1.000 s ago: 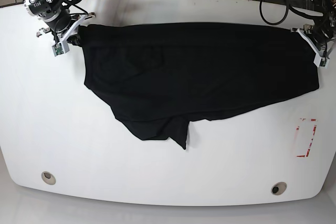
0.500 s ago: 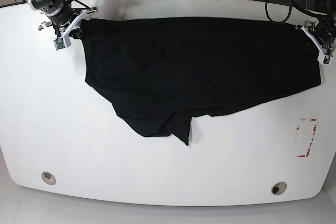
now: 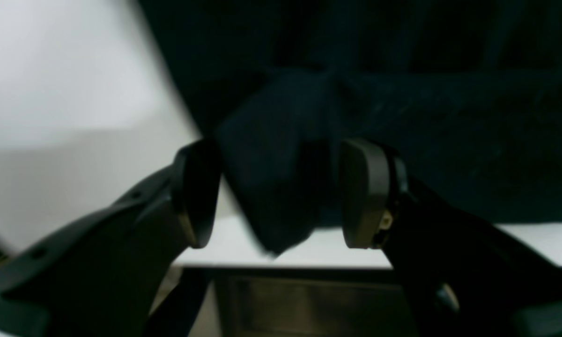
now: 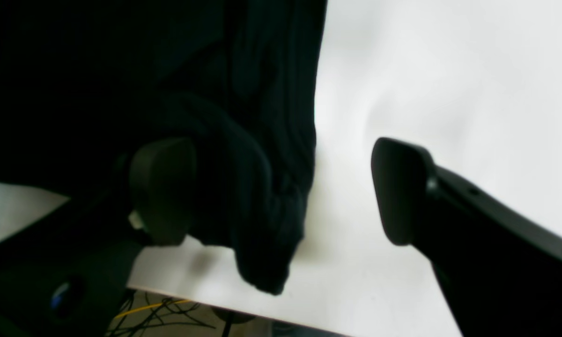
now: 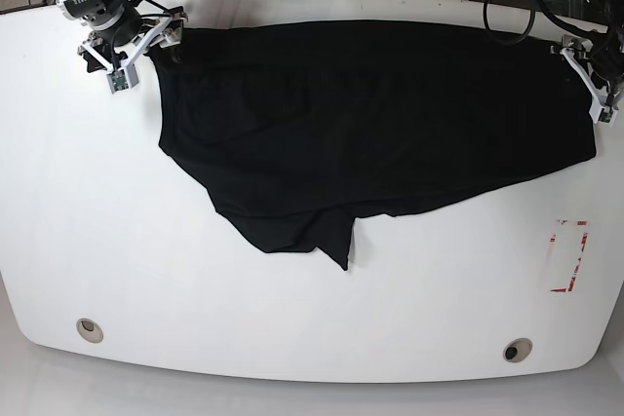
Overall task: Fold the T-shirt properly
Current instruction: 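Lay the shirt down, dragging both grippers back across the table, then release the right gripper and regrasp the shirt edge further along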
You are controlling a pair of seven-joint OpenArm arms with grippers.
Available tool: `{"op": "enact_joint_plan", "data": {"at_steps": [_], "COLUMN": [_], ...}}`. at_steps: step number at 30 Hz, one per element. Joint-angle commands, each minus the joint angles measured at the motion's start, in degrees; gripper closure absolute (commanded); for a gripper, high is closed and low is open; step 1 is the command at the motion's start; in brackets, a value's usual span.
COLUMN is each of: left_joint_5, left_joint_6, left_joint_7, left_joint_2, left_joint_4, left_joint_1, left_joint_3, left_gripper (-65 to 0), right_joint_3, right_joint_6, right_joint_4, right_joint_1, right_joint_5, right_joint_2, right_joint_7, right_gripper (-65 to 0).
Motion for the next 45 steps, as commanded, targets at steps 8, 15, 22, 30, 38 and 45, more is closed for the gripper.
{"op": "enact_joint_plan", "data": {"at_steps": [8, 15, 22, 30, 38, 45], "left_joint_5": [-11.53, -18.83, -16.36, -7.13, 0.34, 2.8], "left_joint_6": [-0.03, -0.03, -0.03, -0.03, -0.03, -0.03], "left_joint_7": [4.46, 5.61, 5.61, 5.52, 1.91, 0.33], "left_joint_2": [-0.97, -1.32, -1.24, -0.97, -0.97, -1.24], "left_joint_4": [10.4, 10.31, 9.7, 9.43, 4.24, -0.5], "left_joint_1": [-0.24, -0.85, -5.07, -11.14, -16.32, -17.29], "left_joint_3": [-3.68, -8.52, -9.66, -9.13, -6.5, -6.32], "left_gripper": [-37.4, -37.4, -37.4, -37.4, -37.4, -37.4], "right_joint_3": [0.29, 0.29, 0.2, 0.11, -1.12, -3.4], "right_joint_6": [-0.07, -0.07, -0.07, -0.07, -0.07, -0.07], "right_joint_4": [1.38, 1.74, 1.03, -8.81, -21.3, -31.14], "right_joint_1": [3.29, 6.63, 13.05, 23.69, 33.8, 39.51], "right_joint_5": [1.15, 0.97, 0.44, -2.46, -8.52, -8.96], "right_joint_2": [-1.96, -2.23, -2.23, -0.21, -0.12, 0.23], "right_joint_7": [1.05, 1.14, 1.14, 1.14, 1.41, 1.49], "right_gripper": [-56.1, -56.1, -56.1, -56.1, -56.1, -56.1]}}
